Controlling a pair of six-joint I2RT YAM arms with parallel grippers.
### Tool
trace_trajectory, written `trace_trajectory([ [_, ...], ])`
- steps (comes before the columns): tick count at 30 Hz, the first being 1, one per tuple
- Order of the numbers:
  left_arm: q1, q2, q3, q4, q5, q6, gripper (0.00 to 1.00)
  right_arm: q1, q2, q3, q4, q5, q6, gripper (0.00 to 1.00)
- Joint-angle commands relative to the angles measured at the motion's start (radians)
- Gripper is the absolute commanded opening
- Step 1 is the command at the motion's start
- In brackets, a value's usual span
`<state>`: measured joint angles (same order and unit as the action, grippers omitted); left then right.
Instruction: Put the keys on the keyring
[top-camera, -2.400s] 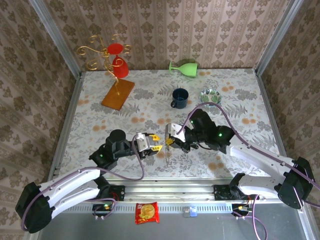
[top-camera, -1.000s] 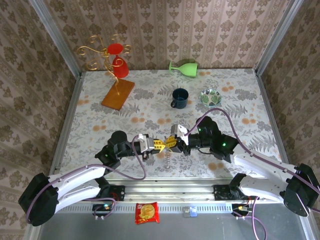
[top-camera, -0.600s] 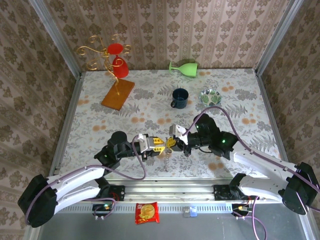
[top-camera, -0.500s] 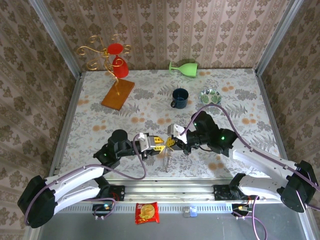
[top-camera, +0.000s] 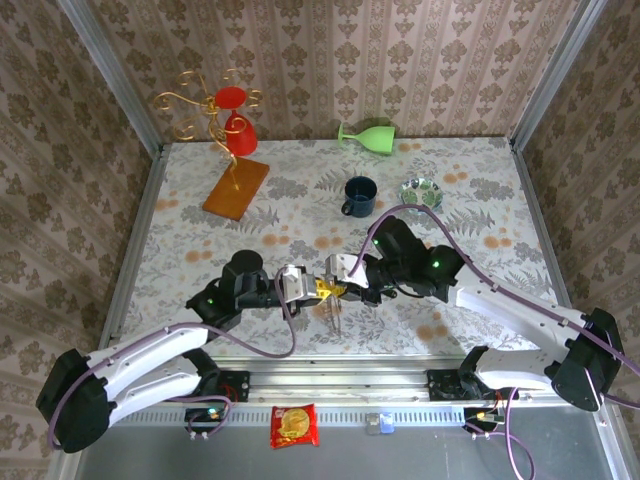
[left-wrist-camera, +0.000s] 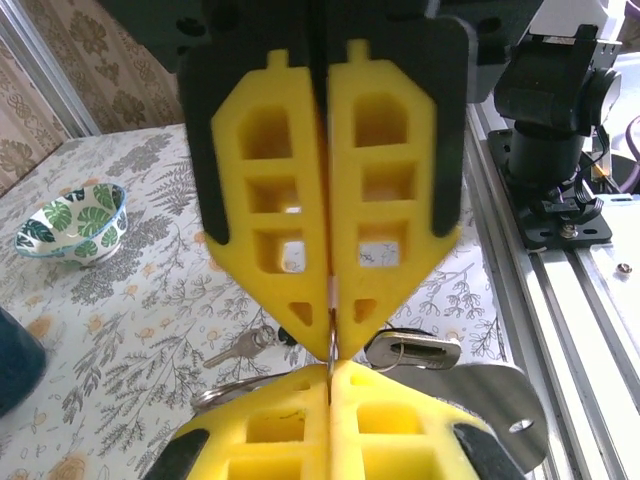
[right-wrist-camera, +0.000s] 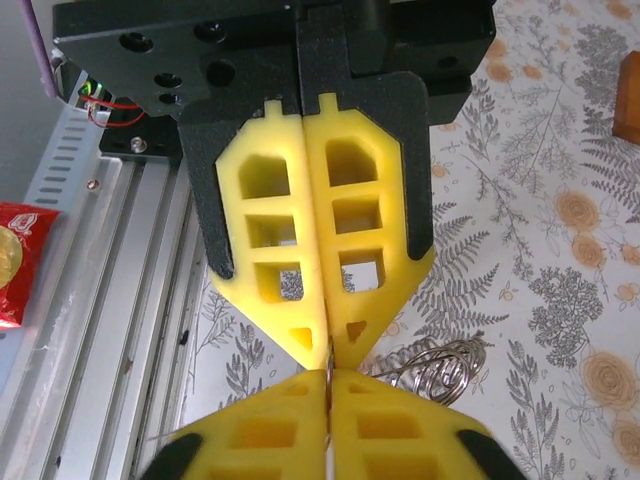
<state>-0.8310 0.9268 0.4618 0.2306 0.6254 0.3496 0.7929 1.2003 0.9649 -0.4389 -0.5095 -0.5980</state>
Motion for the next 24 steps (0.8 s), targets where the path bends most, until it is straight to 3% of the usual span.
trace_trajectory([
  [1, -0.003, -0.016, 0.006, 0.029, -0.011, 0.011, 0.00, -0.008, -0.067, -0.053, 0.090, -0.033, 0.078, 0.27],
  [8, -0.003, -0.043, -0.073, 0.182, -0.021, -0.047, 0.00, -0.059, -0.189, -0.210, 0.246, 0.014, 0.311, 0.37],
  [13, -0.005, -0.051, -0.095, 0.219, -0.021, -0.055, 0.00, -0.059, -0.193, -0.253, 0.299, -0.006, 0.406, 0.37],
  [24, -0.007, -0.039, -0.118, 0.290, -0.025, -0.097, 0.00, -0.043, -0.154, -0.275, 0.278, -0.011, 0.357, 0.38],
])
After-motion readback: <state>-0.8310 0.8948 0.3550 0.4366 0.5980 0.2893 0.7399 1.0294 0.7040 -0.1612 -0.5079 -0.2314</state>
